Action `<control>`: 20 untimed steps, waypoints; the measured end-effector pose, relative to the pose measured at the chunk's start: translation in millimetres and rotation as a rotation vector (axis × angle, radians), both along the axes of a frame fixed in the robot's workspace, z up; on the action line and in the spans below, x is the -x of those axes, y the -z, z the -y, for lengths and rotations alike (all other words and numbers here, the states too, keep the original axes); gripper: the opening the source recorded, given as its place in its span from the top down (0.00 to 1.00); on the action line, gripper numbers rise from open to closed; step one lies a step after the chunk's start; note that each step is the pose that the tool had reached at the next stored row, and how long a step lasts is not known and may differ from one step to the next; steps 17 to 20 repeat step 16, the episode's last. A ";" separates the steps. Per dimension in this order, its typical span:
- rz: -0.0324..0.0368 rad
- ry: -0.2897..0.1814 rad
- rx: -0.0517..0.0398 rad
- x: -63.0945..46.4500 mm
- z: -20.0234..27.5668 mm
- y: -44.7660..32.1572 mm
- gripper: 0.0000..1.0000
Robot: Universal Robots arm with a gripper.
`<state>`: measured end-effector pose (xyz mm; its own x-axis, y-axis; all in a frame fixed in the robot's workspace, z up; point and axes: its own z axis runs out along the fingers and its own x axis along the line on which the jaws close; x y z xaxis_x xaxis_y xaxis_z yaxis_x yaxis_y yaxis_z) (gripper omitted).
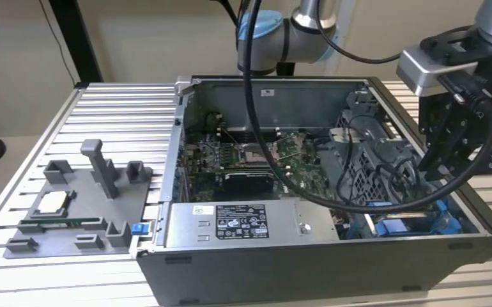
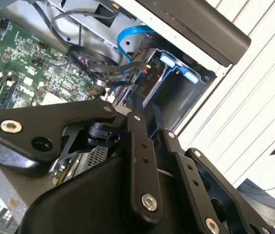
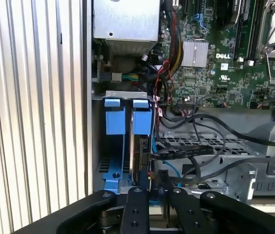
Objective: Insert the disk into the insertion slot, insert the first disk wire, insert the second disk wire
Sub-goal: 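Insert the second disk wire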
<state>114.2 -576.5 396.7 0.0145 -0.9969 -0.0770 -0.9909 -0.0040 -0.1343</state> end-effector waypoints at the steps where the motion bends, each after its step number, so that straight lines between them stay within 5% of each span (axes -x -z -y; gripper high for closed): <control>1: 0.0000 0.000 0.0001 0.0 0.0 -1.5 0.00; 5: 0.0000 0.000 -0.0001 0.0 0.0 -1.9 0.00; 6: 0.0000 0.000 0.0000 0.0 0.0 -2.0 1.00; 20: 0.0000 0.000 0.0000 0.0 0.0 -4.3 1.00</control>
